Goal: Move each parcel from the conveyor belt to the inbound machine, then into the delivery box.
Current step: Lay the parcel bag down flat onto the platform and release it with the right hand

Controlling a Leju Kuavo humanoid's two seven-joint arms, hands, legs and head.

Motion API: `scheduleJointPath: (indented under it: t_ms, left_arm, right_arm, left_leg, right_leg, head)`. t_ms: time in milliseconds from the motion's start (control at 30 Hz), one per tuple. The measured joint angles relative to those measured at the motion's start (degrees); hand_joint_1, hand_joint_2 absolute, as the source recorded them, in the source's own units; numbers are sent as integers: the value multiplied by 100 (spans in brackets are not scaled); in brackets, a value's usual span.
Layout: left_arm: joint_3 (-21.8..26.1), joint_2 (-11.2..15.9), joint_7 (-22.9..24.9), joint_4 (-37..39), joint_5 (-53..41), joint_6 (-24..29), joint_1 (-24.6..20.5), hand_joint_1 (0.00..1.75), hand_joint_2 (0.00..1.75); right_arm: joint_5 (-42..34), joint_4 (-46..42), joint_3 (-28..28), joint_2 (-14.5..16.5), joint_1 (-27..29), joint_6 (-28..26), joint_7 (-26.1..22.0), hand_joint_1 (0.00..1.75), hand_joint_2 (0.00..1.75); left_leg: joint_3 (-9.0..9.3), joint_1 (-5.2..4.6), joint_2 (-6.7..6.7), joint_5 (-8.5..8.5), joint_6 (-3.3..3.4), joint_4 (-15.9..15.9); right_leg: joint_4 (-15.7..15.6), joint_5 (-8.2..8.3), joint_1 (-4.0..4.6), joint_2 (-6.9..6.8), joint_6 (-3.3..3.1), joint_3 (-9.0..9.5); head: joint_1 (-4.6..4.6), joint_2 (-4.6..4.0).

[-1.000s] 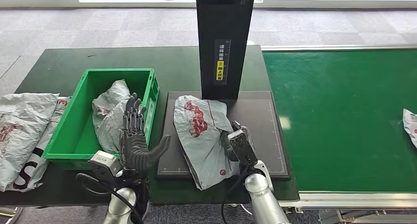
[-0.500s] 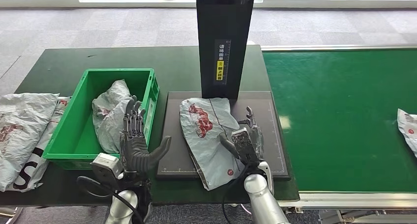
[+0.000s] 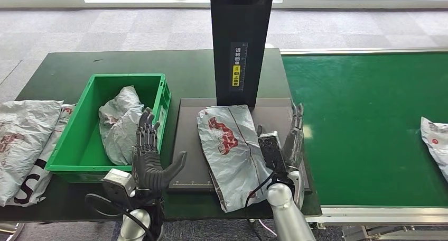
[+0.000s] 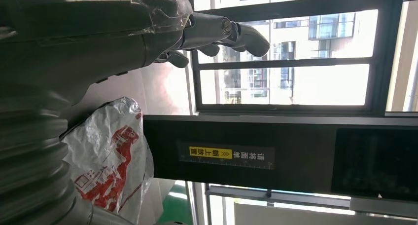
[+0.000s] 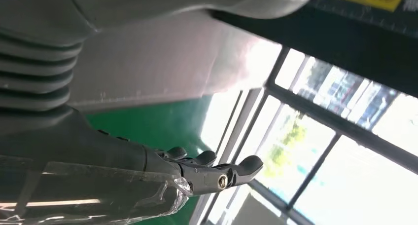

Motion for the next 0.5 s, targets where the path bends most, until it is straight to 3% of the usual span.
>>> scheduleJointPath:
  t_ms: [167,500]
  left_arm:
    - [-24,1,0,56,-4,59,-9,0,175]
    - [-40,2,0,146,-20,62,-22,0,175]
  right_arm:
    - [494,-541,-52,-14,142,-498,293,0,0]
    - [1028,-1607,-327,-36,383,-550,544,0,0]
  left_leg:
    - [0,-1,2,-1,1,0]
    - [0,-1,9,-4,1,0]
  right_leg:
    - [0,0,-1,2,0,-3]
    - [-1,0,-1,5,0,-6]
  head:
    - [0,0]
    - [0,0]
